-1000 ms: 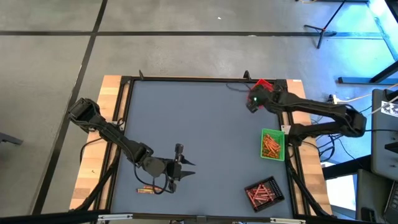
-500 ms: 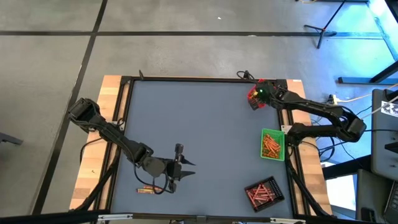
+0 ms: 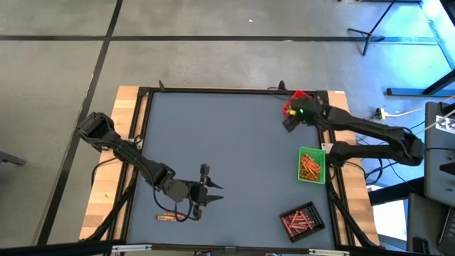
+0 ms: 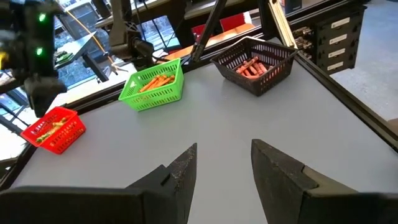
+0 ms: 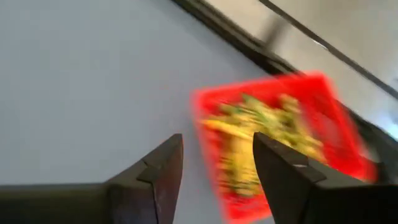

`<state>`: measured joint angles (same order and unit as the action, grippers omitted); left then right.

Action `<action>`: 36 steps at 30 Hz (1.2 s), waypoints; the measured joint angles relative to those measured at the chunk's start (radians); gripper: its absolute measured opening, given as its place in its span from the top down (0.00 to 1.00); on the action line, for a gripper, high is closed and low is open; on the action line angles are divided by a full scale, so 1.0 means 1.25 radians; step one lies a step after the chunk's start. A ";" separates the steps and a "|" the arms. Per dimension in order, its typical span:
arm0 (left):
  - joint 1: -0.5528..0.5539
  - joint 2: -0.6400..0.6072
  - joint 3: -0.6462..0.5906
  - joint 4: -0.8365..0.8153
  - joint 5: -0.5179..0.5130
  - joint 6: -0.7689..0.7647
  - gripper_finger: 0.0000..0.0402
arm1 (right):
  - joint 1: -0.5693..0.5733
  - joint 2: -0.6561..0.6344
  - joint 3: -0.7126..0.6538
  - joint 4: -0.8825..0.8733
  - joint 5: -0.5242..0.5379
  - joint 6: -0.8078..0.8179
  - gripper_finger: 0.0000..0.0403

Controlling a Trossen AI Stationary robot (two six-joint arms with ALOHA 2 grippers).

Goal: Sort crayons
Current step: Put the orange crayon into the green bin

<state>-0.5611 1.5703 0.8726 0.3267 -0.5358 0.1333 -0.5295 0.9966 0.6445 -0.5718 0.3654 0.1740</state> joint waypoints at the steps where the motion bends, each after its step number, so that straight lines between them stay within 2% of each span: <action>1: 0.002 0.000 0.000 0.000 0.000 0.000 0.66 | 0.035 -0.017 -0.001 0.007 -0.015 0.006 0.53; 4: 0.008 0.000 0.000 0.000 0.000 -0.001 0.66 | 0.153 -0.064 -0.014 0.068 -0.061 0.026 0.55; 9: 0.009 0.000 0.000 -0.002 0.003 -0.017 0.66 | 0.348 -0.082 -0.056 0.287 -0.072 0.027 0.56; 12: 0.004 0.000 0.000 -0.029 0.007 -0.037 0.66 | 0.445 -0.064 -0.081 0.461 -0.072 0.000 0.56; 16: -0.005 0.000 0.000 -0.124 0.031 -0.109 0.66 | 0.551 -0.022 -0.095 0.622 -0.072 -0.041 0.56; 19: -0.021 0.000 0.000 -0.205 0.087 -0.177 0.66 | 0.615 0.018 -0.095 0.712 -0.071 -0.070 0.56; 26: -0.096 0.000 0.000 -0.373 0.218 -0.430 0.66 | 0.695 0.118 -0.095 0.878 -0.070 -0.144 0.56; 32: -0.169 0.000 0.000 -0.444 0.270 -0.627 0.66 | 0.694 0.160 -0.095 0.929 -0.069 -0.170 0.56; 36: -0.199 0.000 0.001 -0.502 0.268 -0.709 0.66 | 0.685 0.162 -0.095 0.926 -0.069 -0.174 0.56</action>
<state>-0.8103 1.5700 0.8734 -0.3002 -0.2013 -0.7528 0.3264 1.1988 0.5255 0.5861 0.2790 -0.0429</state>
